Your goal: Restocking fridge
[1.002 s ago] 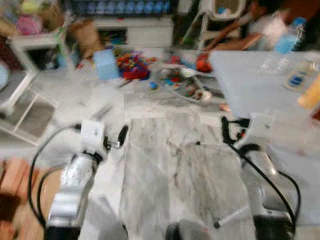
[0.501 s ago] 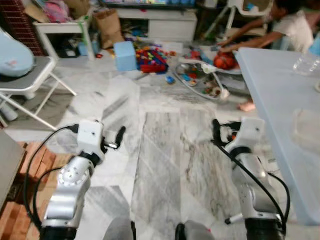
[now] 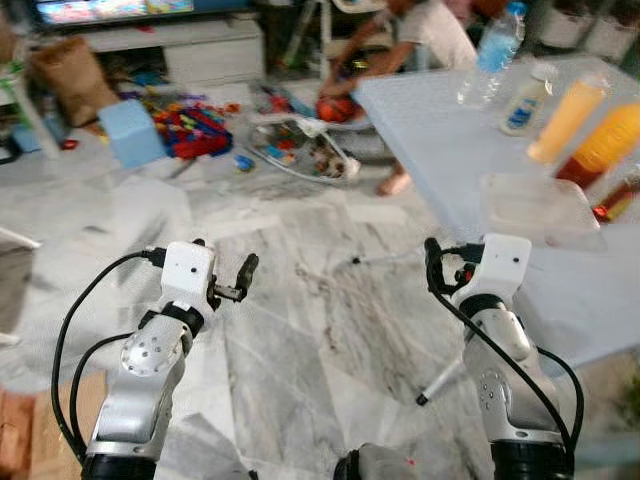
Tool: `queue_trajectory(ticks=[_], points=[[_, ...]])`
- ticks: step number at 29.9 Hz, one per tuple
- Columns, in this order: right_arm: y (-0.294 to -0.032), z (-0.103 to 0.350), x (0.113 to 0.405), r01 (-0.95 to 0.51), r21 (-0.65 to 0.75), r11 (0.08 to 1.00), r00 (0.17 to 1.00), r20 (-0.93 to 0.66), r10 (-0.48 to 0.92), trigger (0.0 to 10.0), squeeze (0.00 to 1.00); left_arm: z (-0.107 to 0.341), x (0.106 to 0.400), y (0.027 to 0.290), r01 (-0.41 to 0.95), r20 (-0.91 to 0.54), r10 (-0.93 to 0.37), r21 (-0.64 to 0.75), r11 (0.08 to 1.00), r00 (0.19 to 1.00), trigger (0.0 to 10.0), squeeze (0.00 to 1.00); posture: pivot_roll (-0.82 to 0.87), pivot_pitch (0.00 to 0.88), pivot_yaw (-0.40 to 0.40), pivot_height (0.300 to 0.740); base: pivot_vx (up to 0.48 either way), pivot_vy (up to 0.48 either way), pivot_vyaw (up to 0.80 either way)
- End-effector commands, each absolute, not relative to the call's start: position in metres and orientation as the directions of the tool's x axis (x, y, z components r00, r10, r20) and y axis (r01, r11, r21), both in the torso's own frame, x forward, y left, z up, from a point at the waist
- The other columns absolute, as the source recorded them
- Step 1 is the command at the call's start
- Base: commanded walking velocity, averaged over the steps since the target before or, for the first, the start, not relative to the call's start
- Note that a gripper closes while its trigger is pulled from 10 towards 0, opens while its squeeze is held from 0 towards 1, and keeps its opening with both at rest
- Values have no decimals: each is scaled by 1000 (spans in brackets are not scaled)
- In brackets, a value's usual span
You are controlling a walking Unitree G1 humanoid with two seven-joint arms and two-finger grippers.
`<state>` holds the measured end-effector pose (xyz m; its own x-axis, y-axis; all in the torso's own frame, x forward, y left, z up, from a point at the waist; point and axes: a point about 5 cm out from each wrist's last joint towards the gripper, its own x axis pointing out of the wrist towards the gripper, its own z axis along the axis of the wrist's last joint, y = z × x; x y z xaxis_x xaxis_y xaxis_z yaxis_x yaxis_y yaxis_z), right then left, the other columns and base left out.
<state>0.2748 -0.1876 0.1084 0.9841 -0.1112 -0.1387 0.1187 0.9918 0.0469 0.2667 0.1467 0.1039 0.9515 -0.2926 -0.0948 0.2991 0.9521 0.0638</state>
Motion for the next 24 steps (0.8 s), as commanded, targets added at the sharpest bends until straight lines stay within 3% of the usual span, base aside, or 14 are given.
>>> queue_trajectory(ticks=[1, 6, 16, 24], points=[[-185, 114, 277, 111, 49, 993, 988, -116, -104, 10000, 0, 104, 266, 148, 297, -97, -289, 75, 952, 952, 10000, 0, -23, 104, -32, 740, 360, 319, -800], [-186, 114, 275, 113, 52, 992, 988, -114, -107, 10000, 0, 103, 266, 147, 299, -100, -292, 61, 952, 951, 10000, 0, -23, 105, -34, 740, 311, 364, -680], [-184, 113, 268, 105, 46, 993, 989, -109, -100, 10000, 0, 106, 266, 150, 284, -72, -281, 36, 958, 957, 10000, 0, -25, 107, -32, 740, 0, 448, 0], [-180, 114, 267, 86, 55, 995, 991, -104, -80, 10000, 0, 107, 267, 150, 286, -65, -282, 50, 957, 957, 10000, 0, -27, 110, -32, 740, 0, 0, 0]])
